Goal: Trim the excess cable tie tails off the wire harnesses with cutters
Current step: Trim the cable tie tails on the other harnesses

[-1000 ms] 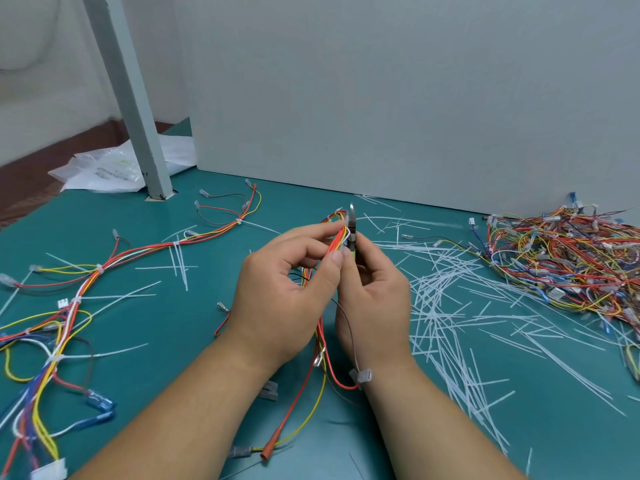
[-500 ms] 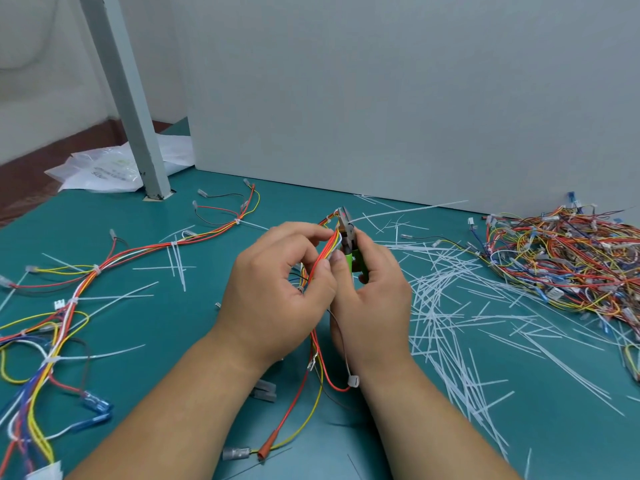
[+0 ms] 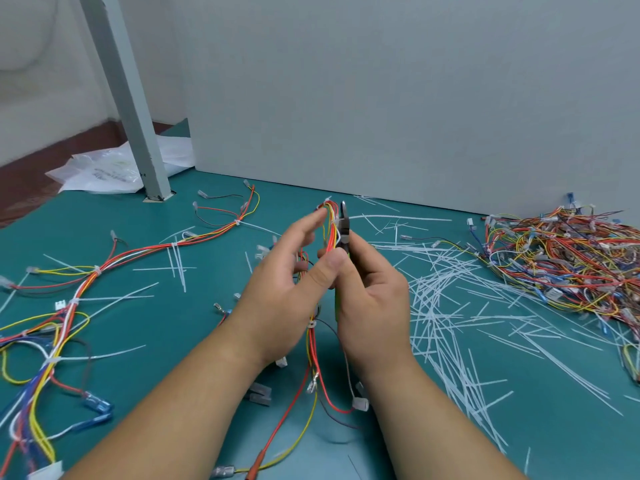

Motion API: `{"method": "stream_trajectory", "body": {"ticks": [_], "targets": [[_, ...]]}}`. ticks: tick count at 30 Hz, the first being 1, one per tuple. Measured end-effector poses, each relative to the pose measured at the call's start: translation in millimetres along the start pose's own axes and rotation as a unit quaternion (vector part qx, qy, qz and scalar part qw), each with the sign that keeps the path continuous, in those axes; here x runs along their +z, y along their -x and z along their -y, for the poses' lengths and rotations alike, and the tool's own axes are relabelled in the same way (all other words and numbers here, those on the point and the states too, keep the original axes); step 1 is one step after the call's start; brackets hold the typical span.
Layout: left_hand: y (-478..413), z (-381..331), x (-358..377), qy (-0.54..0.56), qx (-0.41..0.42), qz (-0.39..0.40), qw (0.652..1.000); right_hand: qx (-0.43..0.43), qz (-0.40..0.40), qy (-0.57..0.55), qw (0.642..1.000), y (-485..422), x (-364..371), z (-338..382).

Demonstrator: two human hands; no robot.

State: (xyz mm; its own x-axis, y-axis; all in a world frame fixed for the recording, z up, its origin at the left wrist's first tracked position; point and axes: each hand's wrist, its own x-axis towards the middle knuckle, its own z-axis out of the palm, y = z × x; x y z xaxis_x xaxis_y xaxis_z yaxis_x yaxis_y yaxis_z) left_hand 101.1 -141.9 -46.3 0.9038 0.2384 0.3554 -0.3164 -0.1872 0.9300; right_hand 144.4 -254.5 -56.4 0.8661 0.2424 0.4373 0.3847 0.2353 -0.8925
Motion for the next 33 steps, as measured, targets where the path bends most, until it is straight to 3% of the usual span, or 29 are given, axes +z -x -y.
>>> {"method": "stream_trajectory", "body": {"ticks": [4, 9, 14, 17, 22, 26, 33], "targets": [[1.1, 1.2, 1.2, -0.025, -0.011, 0.027, 0.999, 0.024, -0.017, -0.036, 0.999, -1.5, -2.1, -1.0], [0.8, 0.1, -0.2, -0.06, -0.021, -0.014, 0.998, 0.046, -0.05, -0.065, 0.996, -6.5, -2.6, -0.1], [2.6, -0.8, 3.8, -0.031, 0.012, -0.012, 0.999, 0.057, -0.037, -0.104, 0.992, -6.2, -1.6, 1.1], [3.4, -0.7, 4.2, -0.087, 0.04, -0.019, 0.995, 0.067, -0.052, -0.111, 0.99, -7.0, -2.9, 0.2], [4.8, 0.1, 11.0, -0.141, 0.108, -0.089, 0.98, 0.067, -0.062, -0.048, 0.995, -7.1, -4.3, -6.3], [6.5, 0.0, 15.6, -0.151, 0.104, -0.136, 0.974, 0.074, -0.05, -0.033, 0.995, -7.1, -3.3, -9.7], [8.8, 4.8, 21.6, -0.078, 0.055, -0.077, 0.992, 0.081, -0.075, -0.03, 0.993, -7.8, -3.9, -14.2]]}}
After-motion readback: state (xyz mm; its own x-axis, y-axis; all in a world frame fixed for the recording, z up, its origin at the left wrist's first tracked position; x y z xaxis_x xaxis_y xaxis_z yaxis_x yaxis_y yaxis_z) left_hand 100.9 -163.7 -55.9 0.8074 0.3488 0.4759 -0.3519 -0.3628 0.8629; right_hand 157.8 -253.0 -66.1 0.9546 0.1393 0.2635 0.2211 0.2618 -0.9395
